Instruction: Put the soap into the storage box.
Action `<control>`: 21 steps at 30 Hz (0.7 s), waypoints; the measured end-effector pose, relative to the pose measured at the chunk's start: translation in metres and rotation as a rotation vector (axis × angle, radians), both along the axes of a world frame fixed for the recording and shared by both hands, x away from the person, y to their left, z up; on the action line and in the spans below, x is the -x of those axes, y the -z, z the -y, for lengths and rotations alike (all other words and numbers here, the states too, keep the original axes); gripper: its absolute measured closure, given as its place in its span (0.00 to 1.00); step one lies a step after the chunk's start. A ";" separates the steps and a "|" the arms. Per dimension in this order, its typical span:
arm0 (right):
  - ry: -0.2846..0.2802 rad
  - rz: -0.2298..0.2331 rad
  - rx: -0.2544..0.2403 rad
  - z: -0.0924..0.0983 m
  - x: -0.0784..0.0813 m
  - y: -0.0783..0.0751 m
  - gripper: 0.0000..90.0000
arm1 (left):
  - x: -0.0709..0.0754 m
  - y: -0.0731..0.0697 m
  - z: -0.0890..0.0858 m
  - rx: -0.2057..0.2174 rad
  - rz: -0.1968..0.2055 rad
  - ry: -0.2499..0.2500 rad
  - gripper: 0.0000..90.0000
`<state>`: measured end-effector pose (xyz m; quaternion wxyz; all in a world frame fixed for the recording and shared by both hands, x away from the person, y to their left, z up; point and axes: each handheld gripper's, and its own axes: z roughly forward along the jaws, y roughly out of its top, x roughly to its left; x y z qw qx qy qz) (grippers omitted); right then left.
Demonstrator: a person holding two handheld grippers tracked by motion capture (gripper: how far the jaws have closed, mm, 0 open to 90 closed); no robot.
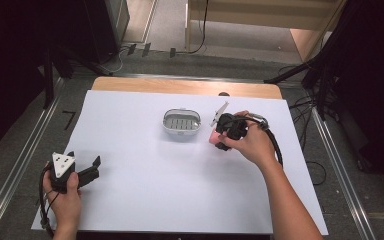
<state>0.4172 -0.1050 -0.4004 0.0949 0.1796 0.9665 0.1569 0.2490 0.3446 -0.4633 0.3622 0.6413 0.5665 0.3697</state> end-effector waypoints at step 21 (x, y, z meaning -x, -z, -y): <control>-0.081 0.046 -0.008 -0.031 -0.016 -0.015 0.43 | -0.001 0.000 -0.001 0.008 -0.006 0.001 0.16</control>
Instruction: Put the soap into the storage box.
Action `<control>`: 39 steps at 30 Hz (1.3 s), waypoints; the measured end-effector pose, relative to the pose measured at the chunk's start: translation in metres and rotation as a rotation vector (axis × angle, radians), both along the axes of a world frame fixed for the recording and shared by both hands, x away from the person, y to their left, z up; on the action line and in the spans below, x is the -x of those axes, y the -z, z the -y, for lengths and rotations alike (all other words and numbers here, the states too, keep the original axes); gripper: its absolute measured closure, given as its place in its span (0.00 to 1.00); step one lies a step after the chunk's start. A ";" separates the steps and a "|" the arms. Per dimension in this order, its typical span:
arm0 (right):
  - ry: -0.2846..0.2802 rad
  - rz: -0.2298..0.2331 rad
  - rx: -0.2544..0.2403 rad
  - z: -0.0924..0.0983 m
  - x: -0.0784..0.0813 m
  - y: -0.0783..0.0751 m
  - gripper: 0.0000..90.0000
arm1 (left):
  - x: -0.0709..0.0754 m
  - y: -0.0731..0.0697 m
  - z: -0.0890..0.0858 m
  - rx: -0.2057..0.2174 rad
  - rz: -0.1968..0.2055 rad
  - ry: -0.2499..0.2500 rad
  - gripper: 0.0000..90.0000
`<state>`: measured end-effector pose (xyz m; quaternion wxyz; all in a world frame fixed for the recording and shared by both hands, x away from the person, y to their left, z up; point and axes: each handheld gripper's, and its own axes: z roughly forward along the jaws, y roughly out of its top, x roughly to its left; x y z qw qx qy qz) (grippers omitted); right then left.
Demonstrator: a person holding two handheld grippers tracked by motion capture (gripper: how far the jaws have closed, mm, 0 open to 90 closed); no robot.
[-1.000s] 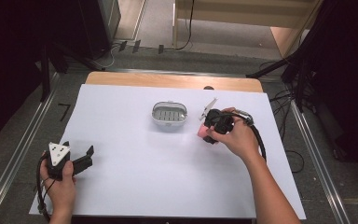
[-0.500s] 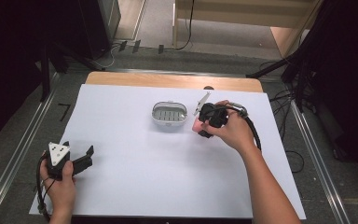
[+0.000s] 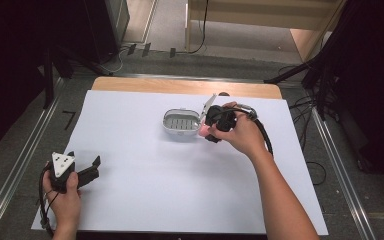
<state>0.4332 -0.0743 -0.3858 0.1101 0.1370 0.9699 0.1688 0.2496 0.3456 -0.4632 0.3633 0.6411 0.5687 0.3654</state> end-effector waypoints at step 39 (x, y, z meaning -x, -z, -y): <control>-0.114 0.064 0.015 -0.057 -0.026 -0.012 0.43 | -0.001 0.000 0.000 0.004 -0.006 0.007 0.17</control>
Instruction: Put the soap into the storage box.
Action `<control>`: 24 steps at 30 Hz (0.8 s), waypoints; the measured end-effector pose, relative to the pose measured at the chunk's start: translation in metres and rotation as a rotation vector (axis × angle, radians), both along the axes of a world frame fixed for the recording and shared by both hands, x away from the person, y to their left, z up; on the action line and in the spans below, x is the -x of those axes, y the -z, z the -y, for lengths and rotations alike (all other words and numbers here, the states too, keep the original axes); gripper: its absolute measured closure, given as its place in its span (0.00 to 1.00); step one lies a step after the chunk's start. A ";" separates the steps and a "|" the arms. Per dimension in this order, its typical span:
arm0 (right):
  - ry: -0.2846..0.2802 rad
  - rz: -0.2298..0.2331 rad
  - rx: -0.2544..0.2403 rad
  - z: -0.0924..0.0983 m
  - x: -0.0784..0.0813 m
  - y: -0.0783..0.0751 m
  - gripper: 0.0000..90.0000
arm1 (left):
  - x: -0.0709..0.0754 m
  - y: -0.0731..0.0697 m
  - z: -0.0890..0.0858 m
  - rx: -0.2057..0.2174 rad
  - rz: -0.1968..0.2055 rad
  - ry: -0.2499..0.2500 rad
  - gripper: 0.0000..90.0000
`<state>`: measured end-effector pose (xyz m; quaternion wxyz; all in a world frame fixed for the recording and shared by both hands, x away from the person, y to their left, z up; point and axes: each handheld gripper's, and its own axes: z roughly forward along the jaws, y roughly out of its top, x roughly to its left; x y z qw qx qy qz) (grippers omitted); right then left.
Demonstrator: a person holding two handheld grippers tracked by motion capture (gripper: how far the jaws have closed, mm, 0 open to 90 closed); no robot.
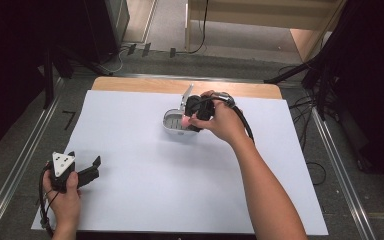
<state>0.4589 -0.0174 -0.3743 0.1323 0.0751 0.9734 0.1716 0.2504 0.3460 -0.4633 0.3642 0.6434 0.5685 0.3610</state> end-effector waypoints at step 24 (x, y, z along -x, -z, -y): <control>-0.040 0.000 0.024 -0.031 -0.016 0.012 0.43 | 0.000 0.000 0.000 0.003 -0.005 0.002 0.17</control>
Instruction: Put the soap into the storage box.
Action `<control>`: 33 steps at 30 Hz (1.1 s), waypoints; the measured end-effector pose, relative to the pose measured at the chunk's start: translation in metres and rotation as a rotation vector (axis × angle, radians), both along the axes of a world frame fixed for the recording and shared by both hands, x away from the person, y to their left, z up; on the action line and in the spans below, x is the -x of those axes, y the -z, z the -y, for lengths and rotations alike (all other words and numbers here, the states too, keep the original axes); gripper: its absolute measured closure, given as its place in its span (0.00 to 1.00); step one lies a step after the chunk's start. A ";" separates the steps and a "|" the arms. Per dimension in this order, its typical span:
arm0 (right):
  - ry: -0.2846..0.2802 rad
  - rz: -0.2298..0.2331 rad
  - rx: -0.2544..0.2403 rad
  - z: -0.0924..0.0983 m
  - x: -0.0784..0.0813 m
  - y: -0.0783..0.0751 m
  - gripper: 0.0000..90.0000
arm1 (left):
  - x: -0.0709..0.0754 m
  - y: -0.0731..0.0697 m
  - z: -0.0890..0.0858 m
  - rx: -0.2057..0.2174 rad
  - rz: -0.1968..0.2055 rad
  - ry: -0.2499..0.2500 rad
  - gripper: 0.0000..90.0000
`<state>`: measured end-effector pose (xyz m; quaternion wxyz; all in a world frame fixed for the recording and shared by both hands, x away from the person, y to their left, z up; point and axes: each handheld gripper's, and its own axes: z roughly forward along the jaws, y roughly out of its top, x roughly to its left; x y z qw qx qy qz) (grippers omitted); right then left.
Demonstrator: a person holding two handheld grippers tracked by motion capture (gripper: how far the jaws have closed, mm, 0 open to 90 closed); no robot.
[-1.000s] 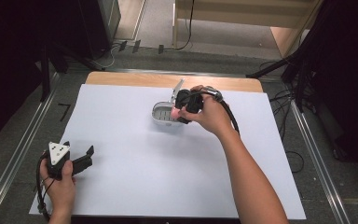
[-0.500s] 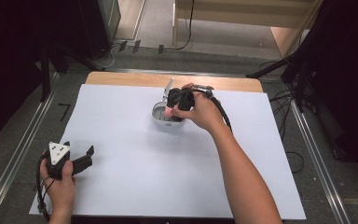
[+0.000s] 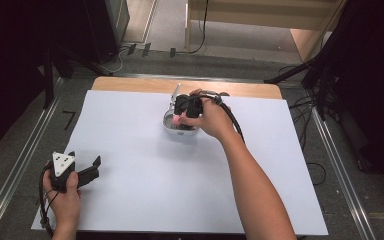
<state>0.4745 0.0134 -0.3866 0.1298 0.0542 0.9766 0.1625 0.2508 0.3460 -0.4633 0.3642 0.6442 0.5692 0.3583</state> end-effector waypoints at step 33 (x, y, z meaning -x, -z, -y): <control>-0.023 -0.036 0.014 -0.004 -0.002 0.013 0.42 | 0.000 0.000 0.000 0.003 -0.001 0.000 0.17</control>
